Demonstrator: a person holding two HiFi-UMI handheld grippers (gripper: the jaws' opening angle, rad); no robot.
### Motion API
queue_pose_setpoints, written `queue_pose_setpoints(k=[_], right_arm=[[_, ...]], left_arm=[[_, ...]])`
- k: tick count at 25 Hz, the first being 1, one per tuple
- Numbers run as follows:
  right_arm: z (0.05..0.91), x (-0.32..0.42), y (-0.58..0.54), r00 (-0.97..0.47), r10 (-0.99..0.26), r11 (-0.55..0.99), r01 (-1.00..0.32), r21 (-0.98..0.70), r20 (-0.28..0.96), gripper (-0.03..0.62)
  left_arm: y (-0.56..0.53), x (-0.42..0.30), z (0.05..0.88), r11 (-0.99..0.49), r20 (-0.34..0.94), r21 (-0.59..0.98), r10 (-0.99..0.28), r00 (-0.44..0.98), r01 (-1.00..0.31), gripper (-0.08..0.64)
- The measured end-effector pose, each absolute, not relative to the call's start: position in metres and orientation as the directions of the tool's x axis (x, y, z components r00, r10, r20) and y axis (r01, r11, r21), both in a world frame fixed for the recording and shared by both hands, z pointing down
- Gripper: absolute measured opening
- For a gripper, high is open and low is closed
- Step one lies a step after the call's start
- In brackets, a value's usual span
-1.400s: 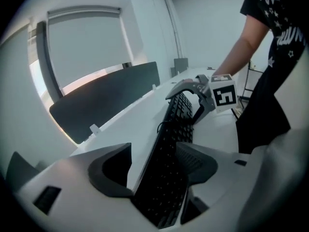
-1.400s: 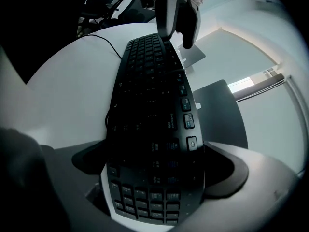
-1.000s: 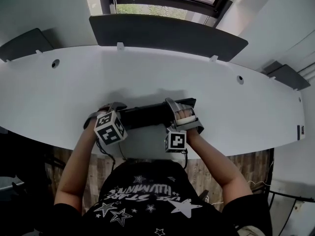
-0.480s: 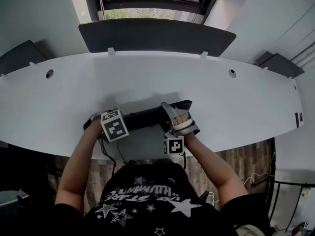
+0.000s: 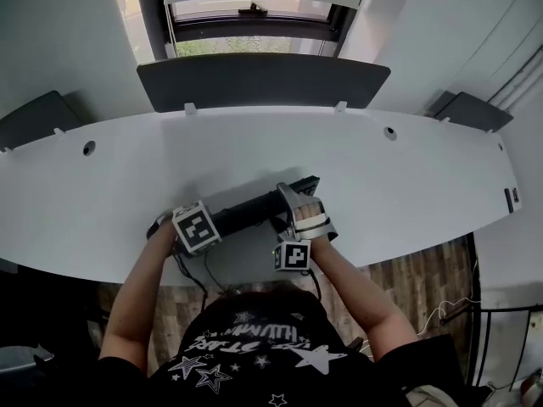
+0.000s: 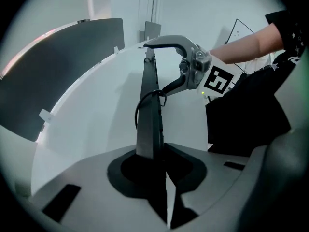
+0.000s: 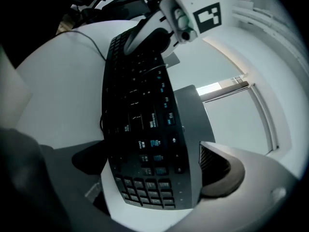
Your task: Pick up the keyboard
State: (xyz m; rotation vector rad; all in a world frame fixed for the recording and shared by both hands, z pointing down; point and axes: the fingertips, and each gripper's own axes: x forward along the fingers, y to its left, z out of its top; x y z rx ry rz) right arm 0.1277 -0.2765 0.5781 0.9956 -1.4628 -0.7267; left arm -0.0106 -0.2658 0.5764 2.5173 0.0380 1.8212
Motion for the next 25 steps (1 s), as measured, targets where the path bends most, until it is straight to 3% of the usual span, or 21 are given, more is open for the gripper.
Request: queue_pose_setpoints(k=[5,11,18,25], right_arm=[[0.548,0.113,-0.275,-0.017,-0.912,0.391,-0.343,0.854,0.411,0.577],[0.502,0.121,-0.254,0.007,-0.948,0.243,-0.63,0.737,0.319,0.577],[0.491,0.136,-0.224,0.053,-0.927,0.097,-0.922,0.375,0.37,0.577],[0.496,0.125,-0.194,-0.048,-0.921,0.038,-0.999,-0.032,0.387,0.574]], left_arm=[[-0.266,-0.032,0.571,-0.994,0.935,0.078,0.045,0.352,-0.08,0.077],[-0.272,-0.036,0.528,-0.947,0.803,0.23,0.056,0.593,-0.222,0.077],[-0.265,-0.028,0.484,-0.893,0.62,0.357,0.009,0.784,-0.272,0.077],[-0.239,-0.023,0.467,-0.835,0.426,0.523,0.085,0.901,-0.169,0.075]])
